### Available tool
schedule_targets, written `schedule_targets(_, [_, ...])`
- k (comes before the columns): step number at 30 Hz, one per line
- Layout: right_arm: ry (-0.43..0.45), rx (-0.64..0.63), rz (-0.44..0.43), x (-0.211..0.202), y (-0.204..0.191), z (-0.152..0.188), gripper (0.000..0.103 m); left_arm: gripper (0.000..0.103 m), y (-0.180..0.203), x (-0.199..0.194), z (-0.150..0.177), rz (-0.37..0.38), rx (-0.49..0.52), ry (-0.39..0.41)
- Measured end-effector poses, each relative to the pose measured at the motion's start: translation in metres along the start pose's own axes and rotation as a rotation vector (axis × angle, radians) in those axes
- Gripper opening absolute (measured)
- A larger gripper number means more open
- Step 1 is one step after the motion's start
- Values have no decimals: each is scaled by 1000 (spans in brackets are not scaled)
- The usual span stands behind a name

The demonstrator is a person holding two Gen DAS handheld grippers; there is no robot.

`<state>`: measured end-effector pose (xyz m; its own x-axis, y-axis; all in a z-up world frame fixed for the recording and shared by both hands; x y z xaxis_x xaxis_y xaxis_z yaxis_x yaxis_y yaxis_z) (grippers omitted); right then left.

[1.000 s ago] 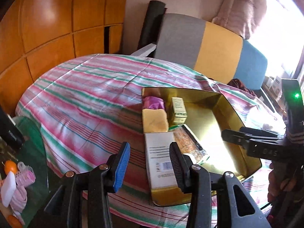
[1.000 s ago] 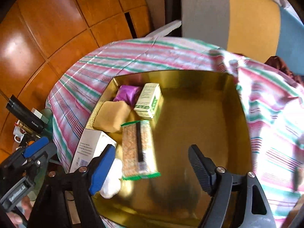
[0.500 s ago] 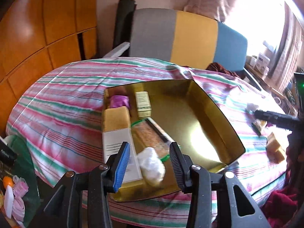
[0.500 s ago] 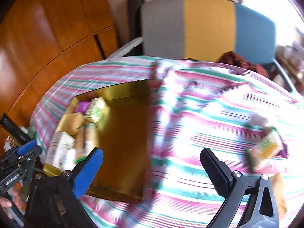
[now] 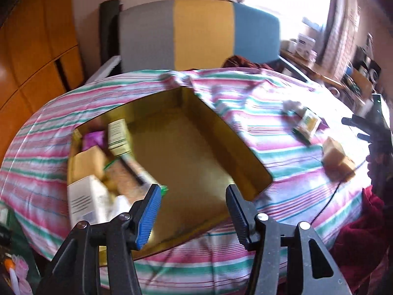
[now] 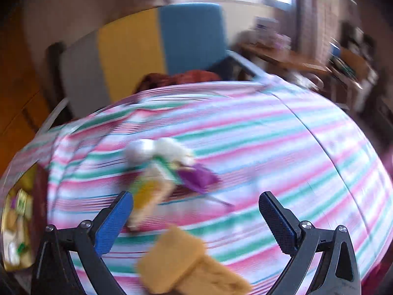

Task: Organize objects
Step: 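Move both grippers back toward the remaining items, then grasp the WEIDAN snack bag with the left gripper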

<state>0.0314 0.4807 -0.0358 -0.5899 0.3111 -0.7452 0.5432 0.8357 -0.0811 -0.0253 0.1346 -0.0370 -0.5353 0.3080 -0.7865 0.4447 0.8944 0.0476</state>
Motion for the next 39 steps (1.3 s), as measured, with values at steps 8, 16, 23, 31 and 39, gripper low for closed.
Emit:
schedule_targets(8, [-60,321,-50,9,63,1,103,55,58,23,-13,84,74,-60])
schedule_targets(16, [-66,349,-85,7,61,3,103,55,100,50,-12,121,140,-135])
schedule_targets(23, [-73,447,-114,5,76,7,103,55,132,65,-25,134,213,-134])
schedule_targets(31, [-86,491,-143,5,81,9,103,55,183,93,-50,188,329,-117])
schedule_targets(39, [-104,495,-181,8,78,9,103,57,231,124,-70,261,421,-133])
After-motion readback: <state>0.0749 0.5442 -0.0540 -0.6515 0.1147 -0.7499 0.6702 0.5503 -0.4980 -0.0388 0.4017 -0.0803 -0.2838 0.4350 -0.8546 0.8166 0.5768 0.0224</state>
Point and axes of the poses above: each gripper's, at about its wrist camera, not at the fingertips, and x roughly the way its jaws point, y to its right, z to its underside, the point moved 4 cm from there along x, roughly the way its jaws point, and after that the axes turned 3 degrees about -x, right-handed, at the moved point
